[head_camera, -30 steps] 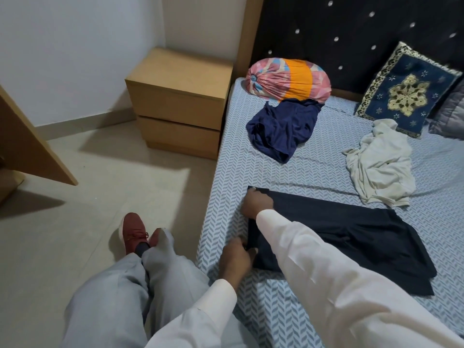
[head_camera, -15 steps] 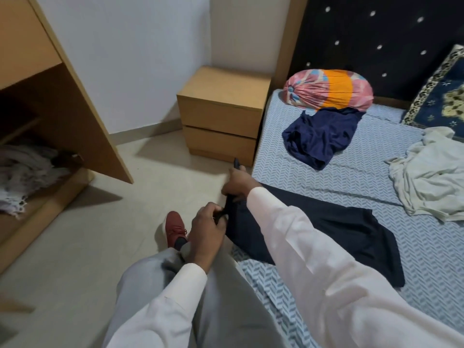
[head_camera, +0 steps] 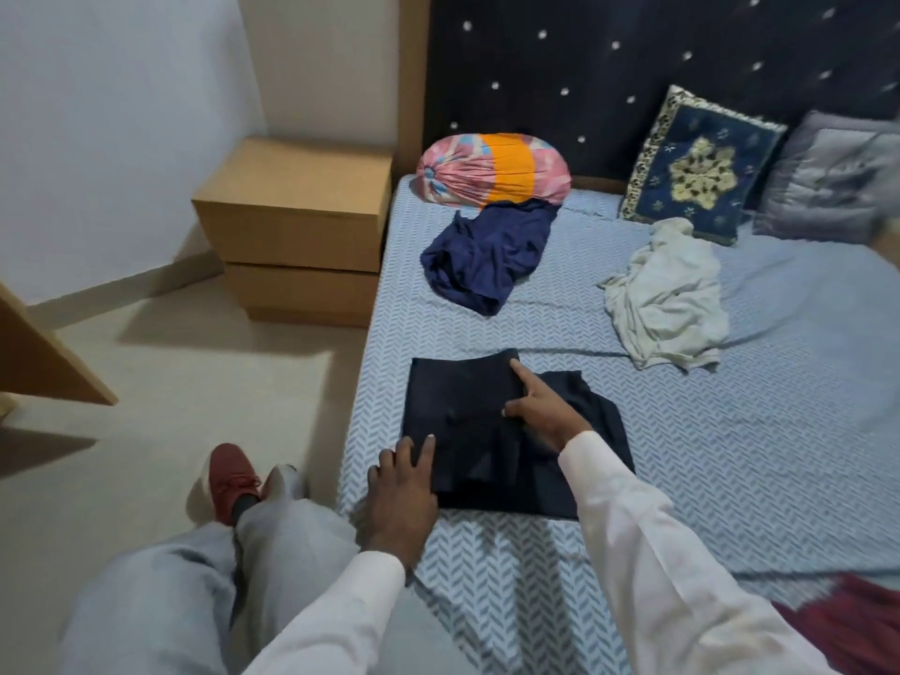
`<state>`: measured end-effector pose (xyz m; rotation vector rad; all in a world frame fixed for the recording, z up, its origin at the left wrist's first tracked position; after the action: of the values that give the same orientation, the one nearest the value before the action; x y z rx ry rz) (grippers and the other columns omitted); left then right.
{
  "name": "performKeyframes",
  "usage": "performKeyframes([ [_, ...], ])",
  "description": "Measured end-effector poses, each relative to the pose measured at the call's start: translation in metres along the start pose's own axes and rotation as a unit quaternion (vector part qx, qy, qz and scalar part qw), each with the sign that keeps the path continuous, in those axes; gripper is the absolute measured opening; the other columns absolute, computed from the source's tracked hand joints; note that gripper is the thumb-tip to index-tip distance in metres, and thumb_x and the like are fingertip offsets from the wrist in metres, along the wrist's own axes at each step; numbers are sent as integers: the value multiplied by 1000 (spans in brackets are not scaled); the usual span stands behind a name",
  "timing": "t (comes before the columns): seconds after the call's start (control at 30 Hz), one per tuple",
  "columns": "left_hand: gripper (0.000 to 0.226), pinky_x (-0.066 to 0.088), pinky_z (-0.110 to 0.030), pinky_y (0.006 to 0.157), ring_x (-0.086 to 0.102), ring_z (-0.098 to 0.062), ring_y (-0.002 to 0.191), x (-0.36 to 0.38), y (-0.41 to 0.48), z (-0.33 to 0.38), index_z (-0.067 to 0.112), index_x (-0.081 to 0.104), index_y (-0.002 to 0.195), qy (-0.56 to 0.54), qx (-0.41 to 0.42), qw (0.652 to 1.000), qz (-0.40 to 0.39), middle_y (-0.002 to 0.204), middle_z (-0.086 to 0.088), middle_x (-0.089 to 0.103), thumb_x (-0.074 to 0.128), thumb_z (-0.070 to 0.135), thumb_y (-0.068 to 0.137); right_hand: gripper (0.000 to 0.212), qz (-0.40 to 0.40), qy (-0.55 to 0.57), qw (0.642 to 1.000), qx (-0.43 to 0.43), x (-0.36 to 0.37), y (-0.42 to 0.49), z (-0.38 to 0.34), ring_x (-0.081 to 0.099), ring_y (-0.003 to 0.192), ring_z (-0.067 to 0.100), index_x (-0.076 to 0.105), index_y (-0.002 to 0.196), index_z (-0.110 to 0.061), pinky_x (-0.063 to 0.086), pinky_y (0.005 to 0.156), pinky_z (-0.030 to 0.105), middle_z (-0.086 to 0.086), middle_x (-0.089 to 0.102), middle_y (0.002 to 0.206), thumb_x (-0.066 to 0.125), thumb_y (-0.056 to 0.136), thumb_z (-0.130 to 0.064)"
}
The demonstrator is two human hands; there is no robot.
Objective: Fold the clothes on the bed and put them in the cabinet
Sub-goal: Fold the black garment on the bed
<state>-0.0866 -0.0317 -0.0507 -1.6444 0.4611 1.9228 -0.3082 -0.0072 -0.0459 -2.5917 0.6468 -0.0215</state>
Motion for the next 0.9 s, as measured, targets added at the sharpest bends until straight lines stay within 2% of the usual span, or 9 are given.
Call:
performKeyframes([
  [0.1,86,50,-41,73,52,-30,94,8,9,13,24,52,139,22,35,999,15,117,-9,54,81,23,57,85,32,18,999,15,-44,-12,11,66,94,18,26,154,-25,53,66,26,-1,62,124,49,82,16],
  [0.13,86,50,-40,67,53,-30,88,12,10,13,23,58,134,32,43,998,19,111,-10,56,82,19,51,84,37,20,999,18,-54,-13,14,66,97,18,27,153,-25,53,66,25,0,59,130,49,82,15],
  [0.23,83,51,-38,63,55,-30,85,18,10,20,21,61,131,39,72,997,18,111,-11,58,82,15,51,84,55,23,998,23,-84,-12,25,62,110,19,28,154,-23,55,85,30,3,49,143,49,82,15],
  [0.3,83,53,-38,62,56,-30,85,20,10,25,21,62,130,37,83,996,17,112,-12,59,81,14,50,82,66,17,997,28,-99,-11,29,60,113,19,29,153,-22,52,95,36,4,48,142,48,82,14],
  [0.53,78,54,-38,62,59,-30,87,27,7,39,23,59,132,41,117,992,-4,116,-13,60,80,21,57,76,113,13,993,39,-134,-15,36,58,108,20,32,152,-18,50,81,28,7,46,145,46,83,13],
  [0.67,77,52,-36,60,58,-28,81,25,7,35,21,58,134,13,108,994,-1,106,-11,59,79,22,60,75,122,27,992,35,-133,-32,36,62,95,16,29,151,-17,50,71,28,3,57,128,57,87,7],
  [0.77,70,44,-34,60,54,-26,80,25,3,31,24,42,147,-33,82,996,-25,100,-8,54,66,25,81,90,153,0,988,32,-139,-53,47,58,110,16,20,153,-29,46,67,31,-5,53,135,74,83,-16],
  [0.83,67,38,-32,60,54,-26,83,27,2,28,29,25,153,-56,66,996,-36,107,-9,50,53,28,92,90,177,-16,983,36,-143,-68,62,60,108,17,28,145,-37,55,70,39,-3,56,126,82,74,-26],
  [0.9,66,37,-32,60,53,-25,80,28,2,28,32,19,154,-67,58,995,-38,108,-9,48,47,28,95,99,171,-51,982,52,-142,-78,78,62,107,20,26,143,-41,58,78,43,4,58,121,86,66,-30],
])
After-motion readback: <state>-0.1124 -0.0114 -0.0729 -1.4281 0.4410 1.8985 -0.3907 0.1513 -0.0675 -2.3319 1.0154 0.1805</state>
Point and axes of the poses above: each hand's wrist, its own y-axis towards the middle knuckle, its own x-axis out of the palm, z = x × y, the point moved 10 cm from there along y, towards the middle knuckle
